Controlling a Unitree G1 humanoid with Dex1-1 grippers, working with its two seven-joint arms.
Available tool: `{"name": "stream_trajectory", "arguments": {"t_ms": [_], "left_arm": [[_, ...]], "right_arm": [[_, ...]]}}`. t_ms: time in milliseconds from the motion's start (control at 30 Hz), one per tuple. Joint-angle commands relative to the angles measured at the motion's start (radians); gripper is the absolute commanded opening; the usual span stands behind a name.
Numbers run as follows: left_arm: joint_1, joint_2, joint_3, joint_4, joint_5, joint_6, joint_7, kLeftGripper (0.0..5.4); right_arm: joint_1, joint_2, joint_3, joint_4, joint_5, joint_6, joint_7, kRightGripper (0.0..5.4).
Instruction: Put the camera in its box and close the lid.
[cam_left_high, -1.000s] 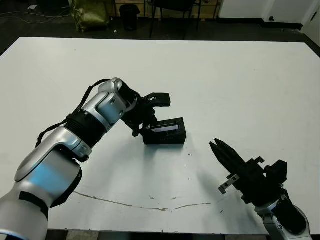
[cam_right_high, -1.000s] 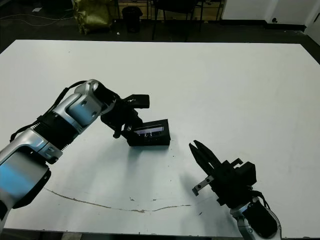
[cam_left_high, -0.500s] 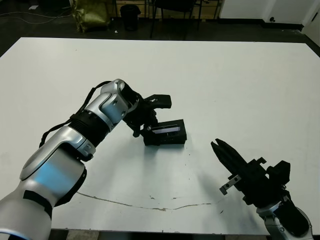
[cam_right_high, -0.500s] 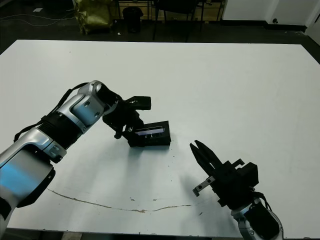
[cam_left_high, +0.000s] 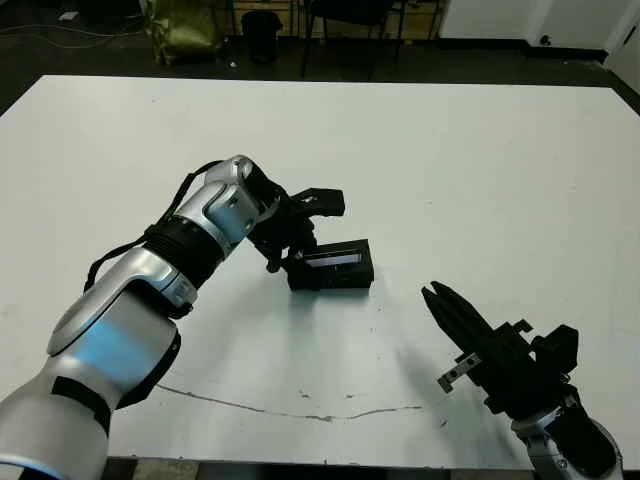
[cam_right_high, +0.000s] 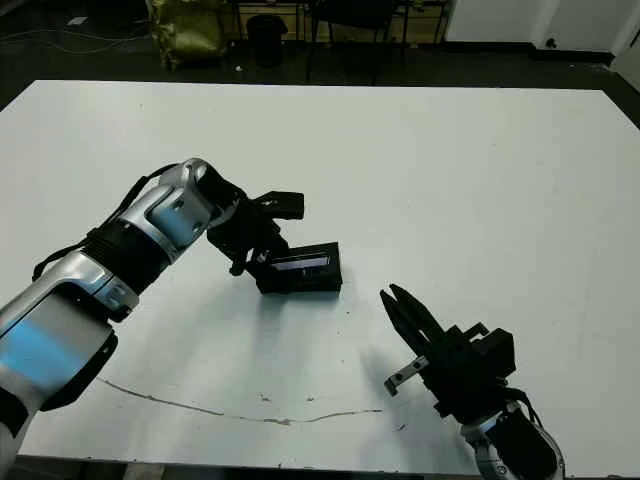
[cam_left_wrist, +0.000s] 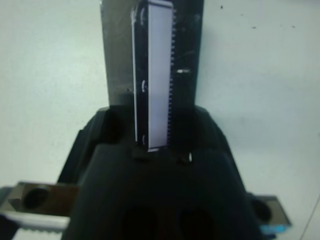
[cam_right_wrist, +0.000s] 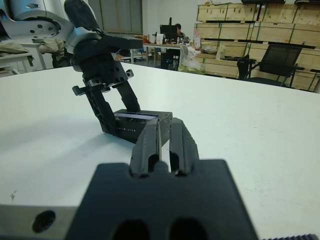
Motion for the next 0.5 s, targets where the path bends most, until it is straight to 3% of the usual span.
{"name": "stream_trajectory", "arguments": {"t_ms": [33, 500], "left_arm": [[0.02, -0.031, -0.026, 0.01, 0.011, -0.004, -0.028, 2.26], [0.014, -0.075, -0.048, 0.005, 0.036, -0.043, -0.034, 2.26]], "right_arm": [[0.008, 0.0, -0.001, 0.014, -0.001, 0.0, -0.001, 0.0], [0.021, -0.003, -0.013, -0.001, -0.004, -0.008, -0.004, 0.0]]}}
